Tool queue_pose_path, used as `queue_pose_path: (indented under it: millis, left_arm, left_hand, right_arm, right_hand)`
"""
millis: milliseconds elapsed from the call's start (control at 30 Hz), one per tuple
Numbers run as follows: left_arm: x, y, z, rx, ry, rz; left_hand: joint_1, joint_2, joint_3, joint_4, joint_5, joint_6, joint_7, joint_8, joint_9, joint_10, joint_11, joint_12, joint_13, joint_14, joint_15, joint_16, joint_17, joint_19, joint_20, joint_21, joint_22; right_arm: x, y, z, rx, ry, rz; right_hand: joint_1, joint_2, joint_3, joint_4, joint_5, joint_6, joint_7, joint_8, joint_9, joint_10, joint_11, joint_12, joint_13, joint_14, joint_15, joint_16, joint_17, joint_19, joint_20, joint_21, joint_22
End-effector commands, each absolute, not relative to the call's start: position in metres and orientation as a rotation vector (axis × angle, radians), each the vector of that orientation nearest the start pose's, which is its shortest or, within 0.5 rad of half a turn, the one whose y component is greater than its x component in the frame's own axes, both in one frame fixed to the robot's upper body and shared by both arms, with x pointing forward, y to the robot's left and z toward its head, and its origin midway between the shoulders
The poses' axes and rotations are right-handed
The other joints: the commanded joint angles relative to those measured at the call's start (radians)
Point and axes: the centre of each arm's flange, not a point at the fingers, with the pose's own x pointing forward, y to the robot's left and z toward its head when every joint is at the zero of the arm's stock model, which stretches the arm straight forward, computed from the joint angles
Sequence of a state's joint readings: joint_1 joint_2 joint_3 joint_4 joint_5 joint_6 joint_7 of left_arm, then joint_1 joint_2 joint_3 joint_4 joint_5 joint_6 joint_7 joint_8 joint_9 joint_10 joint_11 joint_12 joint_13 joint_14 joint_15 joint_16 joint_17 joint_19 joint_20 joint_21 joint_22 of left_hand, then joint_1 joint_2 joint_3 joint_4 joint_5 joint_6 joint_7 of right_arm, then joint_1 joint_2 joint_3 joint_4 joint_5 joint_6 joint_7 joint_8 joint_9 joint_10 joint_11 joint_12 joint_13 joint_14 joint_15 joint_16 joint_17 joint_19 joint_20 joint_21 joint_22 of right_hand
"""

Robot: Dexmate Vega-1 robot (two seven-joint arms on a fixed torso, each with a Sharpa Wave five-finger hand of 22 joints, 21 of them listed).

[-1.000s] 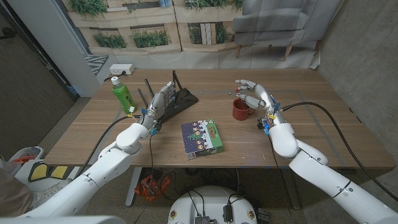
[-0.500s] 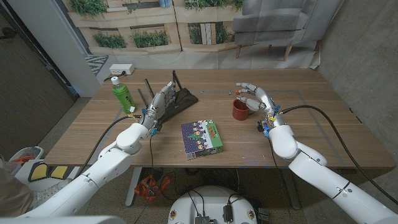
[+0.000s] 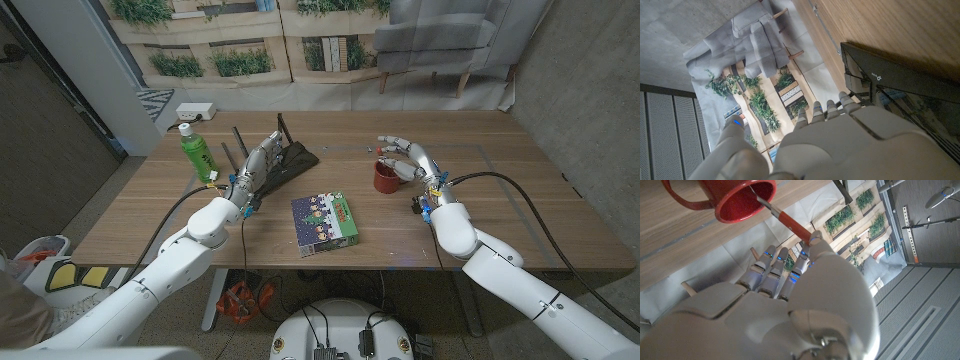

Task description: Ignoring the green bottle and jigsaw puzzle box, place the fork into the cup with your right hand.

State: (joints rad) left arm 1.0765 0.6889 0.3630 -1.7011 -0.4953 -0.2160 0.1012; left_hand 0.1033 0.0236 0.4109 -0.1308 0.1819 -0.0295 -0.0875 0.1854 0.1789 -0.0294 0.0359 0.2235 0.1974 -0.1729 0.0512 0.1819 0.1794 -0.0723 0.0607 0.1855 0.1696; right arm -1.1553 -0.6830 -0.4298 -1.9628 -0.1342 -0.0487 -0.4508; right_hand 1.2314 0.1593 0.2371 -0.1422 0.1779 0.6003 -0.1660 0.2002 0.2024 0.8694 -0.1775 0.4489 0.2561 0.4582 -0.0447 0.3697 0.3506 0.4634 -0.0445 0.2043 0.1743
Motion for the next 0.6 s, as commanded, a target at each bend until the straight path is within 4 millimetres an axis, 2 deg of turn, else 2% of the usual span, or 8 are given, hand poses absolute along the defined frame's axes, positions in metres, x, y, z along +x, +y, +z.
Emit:
queue_pose_path:
  millis: [33,600]
  left_arm:
    - [0.5747,0.2587,-0.0449,0.196,-0.616,-0.258]
    - [0.5737,0.2608,-0.0427,0.197,-0.625,-0.261]
  left_hand:
    - [0.003,0.005,-0.005,0.0,0.0,-0.001,0.001,0.003,0.003,0.006,0.006,0.001,0.002,-0.026,-0.008,0.005,0.003,-0.004,-0.006,0.005,0.004]
    - [0.003,0.005,-0.005,0.0,0.0,0.0,0.001,0.004,0.003,0.005,0.007,0.0,0.002,-0.026,-0.008,0.005,0.003,-0.004,-0.006,0.005,0.004]
  right_arm:
    - [0.5282,-0.1987,-0.0488,-0.666,-0.755,-0.042]
    - [0.5301,-0.1964,-0.0503,-0.686,-0.743,-0.039]
  right_hand:
    - [0.008,0.004,-0.002,-0.002,0.009,0.007,0.004,0.002,0.002,0.034,-0.03,0.059,0.043,0.005,-0.189,0.0,0.003,0.001,-0.023,0.005,0.005]
    - [0.009,0.003,-0.005,-0.002,0.01,0.006,0.002,0.002,0.002,0.036,-0.029,0.061,0.044,0.002,-0.189,-0.002,0.005,0.0,-0.021,0.005,0.005]
